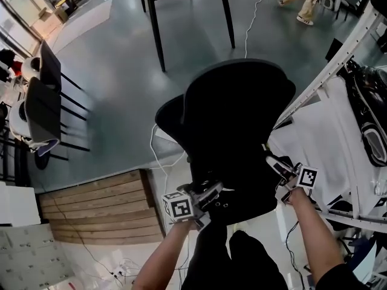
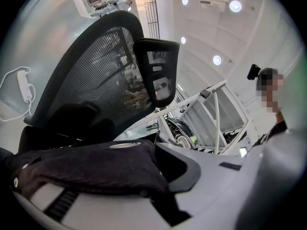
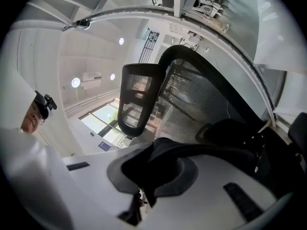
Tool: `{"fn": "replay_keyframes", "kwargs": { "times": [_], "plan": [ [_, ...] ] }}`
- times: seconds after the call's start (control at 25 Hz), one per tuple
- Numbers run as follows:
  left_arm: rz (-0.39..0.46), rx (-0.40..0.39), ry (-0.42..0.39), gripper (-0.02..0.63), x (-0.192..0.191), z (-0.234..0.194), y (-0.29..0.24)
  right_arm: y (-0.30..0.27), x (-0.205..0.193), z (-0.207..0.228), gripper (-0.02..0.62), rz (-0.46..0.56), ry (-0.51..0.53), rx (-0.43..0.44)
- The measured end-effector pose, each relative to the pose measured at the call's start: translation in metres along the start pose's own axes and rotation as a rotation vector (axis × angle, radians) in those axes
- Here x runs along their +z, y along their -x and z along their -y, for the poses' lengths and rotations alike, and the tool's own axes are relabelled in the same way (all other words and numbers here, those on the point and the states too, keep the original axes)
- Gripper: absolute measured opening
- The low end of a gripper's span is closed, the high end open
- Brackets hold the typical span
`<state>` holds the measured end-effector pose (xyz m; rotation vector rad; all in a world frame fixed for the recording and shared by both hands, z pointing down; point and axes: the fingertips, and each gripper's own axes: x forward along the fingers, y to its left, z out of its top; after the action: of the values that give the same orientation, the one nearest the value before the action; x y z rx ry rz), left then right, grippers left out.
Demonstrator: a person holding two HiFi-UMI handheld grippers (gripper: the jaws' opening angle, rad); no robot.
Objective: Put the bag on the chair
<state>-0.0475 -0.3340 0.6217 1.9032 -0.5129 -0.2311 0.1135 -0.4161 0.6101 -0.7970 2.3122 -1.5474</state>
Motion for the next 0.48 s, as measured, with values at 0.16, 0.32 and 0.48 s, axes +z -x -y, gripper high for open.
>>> {"fn": "replay_keyframes", "kwargs": {
  "times": [0.16, 0.32, 0.48],
  "plan": [
    [-0.003, -0.011, 0.000, 0.023, 0.011, -0.003, -0.011, -0.001, 0.009, 0.006, 0.018, 0.001, 0.012, -0.016],
    [-0.008, -0.027, 0.018, 0.023, 0.016, -0.009, -0.016, -0.002, 0.013, 0.010, 0.017, 0.000, 0.010, -0.022],
    [-0.022, -0.035, 0.041, 0.023, 0.025, -0.018, -0.021, -0.007, 0.017, 0.015, 0.017, -0.010, 0.006, -0.033]
  ]
}}
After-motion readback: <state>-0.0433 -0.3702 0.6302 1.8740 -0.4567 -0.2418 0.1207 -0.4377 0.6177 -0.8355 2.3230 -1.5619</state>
